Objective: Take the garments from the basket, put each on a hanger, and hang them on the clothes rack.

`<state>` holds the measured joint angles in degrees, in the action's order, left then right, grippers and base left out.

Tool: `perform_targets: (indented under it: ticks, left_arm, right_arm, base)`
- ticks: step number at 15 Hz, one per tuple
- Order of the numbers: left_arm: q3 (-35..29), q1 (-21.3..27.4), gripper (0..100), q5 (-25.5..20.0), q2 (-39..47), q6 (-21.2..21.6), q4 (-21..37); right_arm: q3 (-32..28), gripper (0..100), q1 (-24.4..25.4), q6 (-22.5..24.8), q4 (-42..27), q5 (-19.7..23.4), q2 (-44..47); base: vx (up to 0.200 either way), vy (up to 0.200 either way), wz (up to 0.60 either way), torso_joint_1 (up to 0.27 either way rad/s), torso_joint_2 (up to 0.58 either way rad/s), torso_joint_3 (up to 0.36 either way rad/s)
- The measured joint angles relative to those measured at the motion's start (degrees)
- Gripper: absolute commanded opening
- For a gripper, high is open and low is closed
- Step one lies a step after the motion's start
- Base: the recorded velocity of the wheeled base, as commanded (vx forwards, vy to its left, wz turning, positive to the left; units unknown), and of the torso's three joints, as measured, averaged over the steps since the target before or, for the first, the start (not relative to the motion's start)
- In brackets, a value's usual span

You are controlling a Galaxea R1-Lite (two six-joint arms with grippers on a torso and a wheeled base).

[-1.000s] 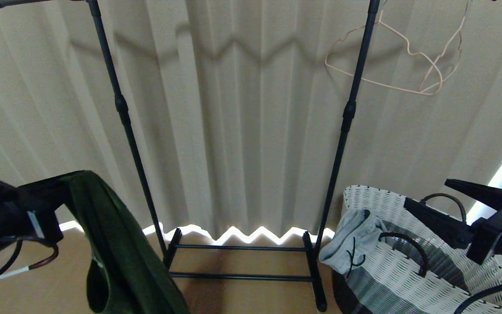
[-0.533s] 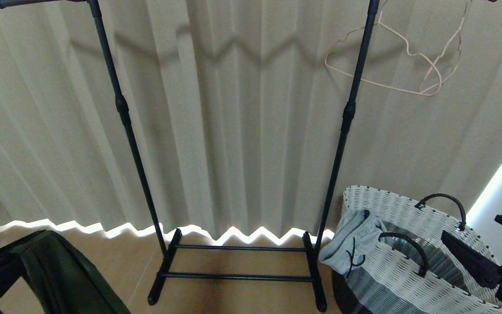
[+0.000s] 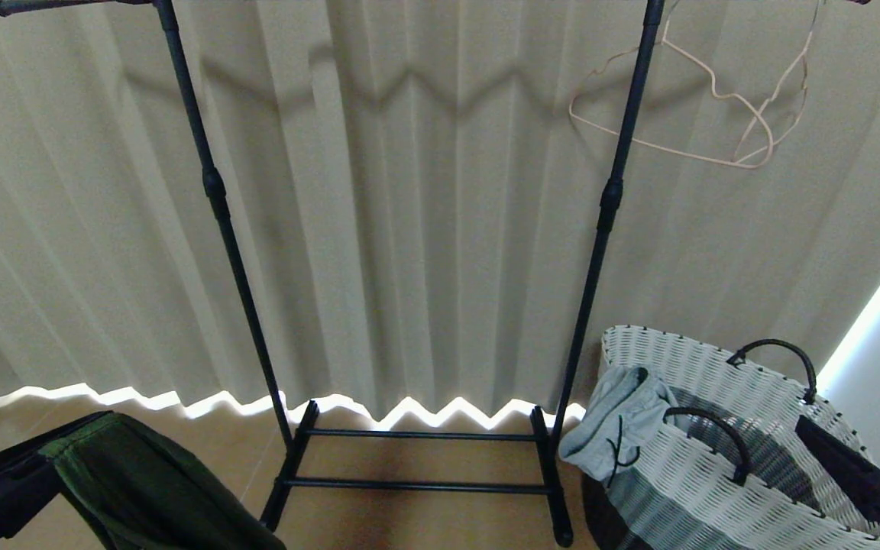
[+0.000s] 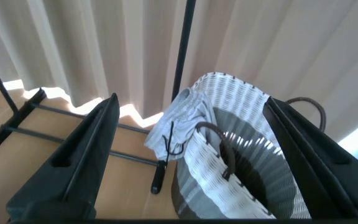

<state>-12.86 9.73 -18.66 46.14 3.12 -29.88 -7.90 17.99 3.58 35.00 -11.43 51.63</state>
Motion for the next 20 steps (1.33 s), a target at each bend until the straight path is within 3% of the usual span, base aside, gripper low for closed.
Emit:
perform_targets:
  ticks: [4, 7, 16, 20]
  left_arm:
    - [-0.5, 5.8, 0, 0.0, 1.7, -1.2, -2.0]
    - [0.3, 7.3, 0, 0.0, 2.4, -1.4, -2.2]
    - [-0.1, 4.1, 0, 0.0, 4.8, -1.8, -3.1]
    - [-0.3, 2.6, 0, 0.2, 5.9, -1.7, -3.0]
  right_arm:
    - [-0.3, 100, 0.0, -0.2, 0.5, 0.4, 2.0]
    - [-0.3, 100, 0.0, -0.4, 0.5, 0.3, 2.2]
    - [-1.0, 100, -0.1, -0.5, 0.5, -0.1, 2.3]
    - [-1.7, 100, -4.5, -0.4, 0.4, 0.2, 2.6]
  base:
    - [0.0, 0.0, 0.0, 0.0, 0.0, 0.0]
    - [0.0, 0.0, 0.0, 0.002, -0.05, -0.053]
    - [0.0, 0.0, 0.0, 0.078, -0.4, -0.339]
    - [0.0, 0.0, 0.0, 0.148, -0.46, -0.332]
